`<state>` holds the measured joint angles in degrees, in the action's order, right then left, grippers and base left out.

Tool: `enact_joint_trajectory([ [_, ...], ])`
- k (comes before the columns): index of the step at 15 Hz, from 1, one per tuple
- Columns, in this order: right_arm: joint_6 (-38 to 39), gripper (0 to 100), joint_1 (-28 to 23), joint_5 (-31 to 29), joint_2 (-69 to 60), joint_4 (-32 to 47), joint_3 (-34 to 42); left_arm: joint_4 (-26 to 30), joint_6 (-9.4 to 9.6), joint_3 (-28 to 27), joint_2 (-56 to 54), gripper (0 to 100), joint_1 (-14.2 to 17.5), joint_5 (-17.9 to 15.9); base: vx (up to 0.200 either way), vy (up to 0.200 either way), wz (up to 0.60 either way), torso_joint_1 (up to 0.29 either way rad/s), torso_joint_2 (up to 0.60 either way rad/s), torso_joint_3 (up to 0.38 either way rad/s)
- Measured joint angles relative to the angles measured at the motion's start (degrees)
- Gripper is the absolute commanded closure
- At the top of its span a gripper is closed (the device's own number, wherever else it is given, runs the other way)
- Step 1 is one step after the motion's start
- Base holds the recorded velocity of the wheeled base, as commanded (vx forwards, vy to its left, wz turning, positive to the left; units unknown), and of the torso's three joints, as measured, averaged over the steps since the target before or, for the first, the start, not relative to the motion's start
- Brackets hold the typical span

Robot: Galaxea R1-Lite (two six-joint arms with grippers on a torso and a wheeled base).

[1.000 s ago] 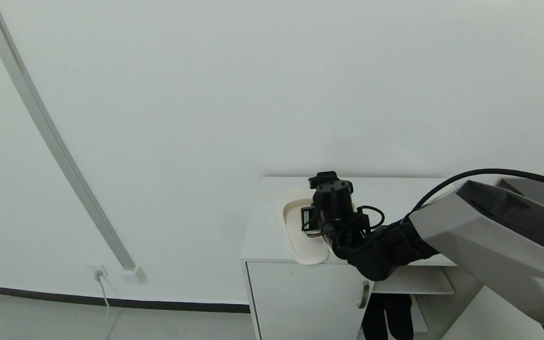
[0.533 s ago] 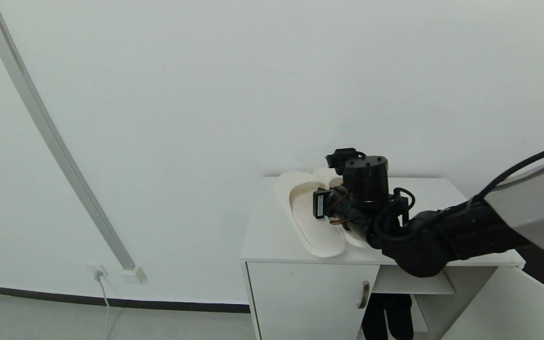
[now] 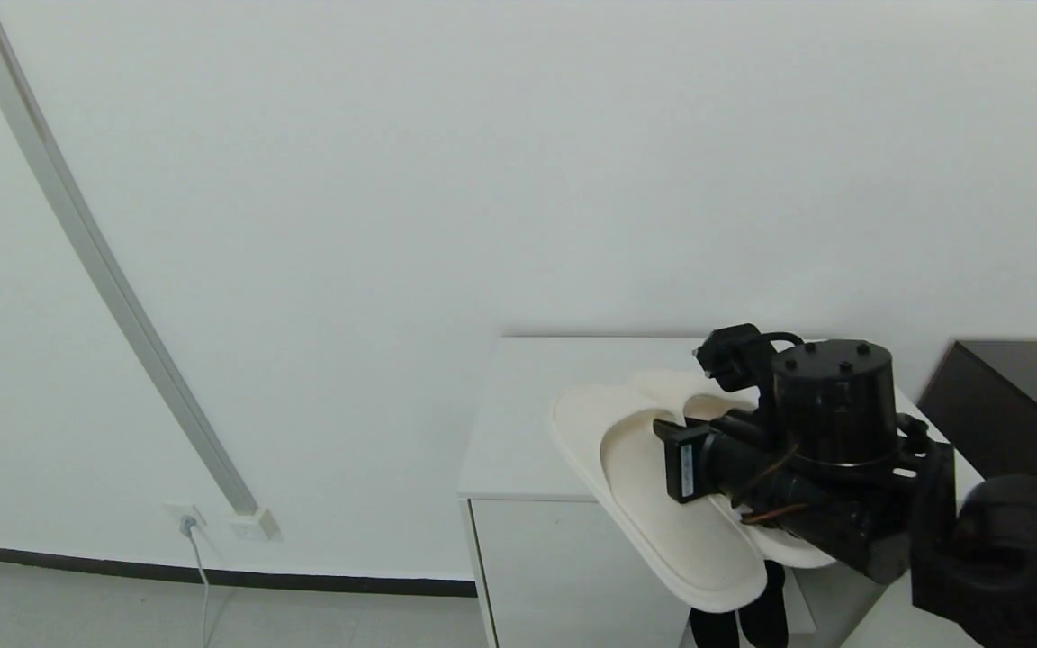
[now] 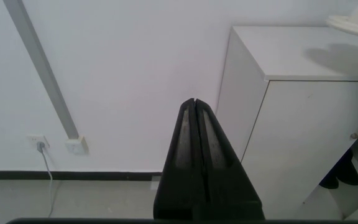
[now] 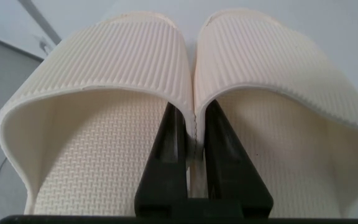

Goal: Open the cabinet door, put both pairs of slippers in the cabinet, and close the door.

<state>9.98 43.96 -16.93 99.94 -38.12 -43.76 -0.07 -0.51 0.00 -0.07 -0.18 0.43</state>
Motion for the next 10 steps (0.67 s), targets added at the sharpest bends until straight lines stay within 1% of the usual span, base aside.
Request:
enact_joint_trajectory([
  [1,0.1,100,1.0,0.0,-1.7,0.0,2.1,0.0,0.00,0.0,0.0,100,0.0,0.0,0.000,0.000,0.00,0.000,0.00,0.000],
  [3,0.2,100,2.5,-0.1,-3.8,0.0,4.0,0.0,0.05,0.0,0.0,100,0.0,0.0,0.000,0.000,0.00,0.000,0.00,0.000],
  [10,0.4,100,3.7,-0.2,-4.2,0.0,4.9,0.0,0.09,0.0,0.0,100,0.0,0.0,0.000,0.000,0.00,0.000,0.00,0.000],
])
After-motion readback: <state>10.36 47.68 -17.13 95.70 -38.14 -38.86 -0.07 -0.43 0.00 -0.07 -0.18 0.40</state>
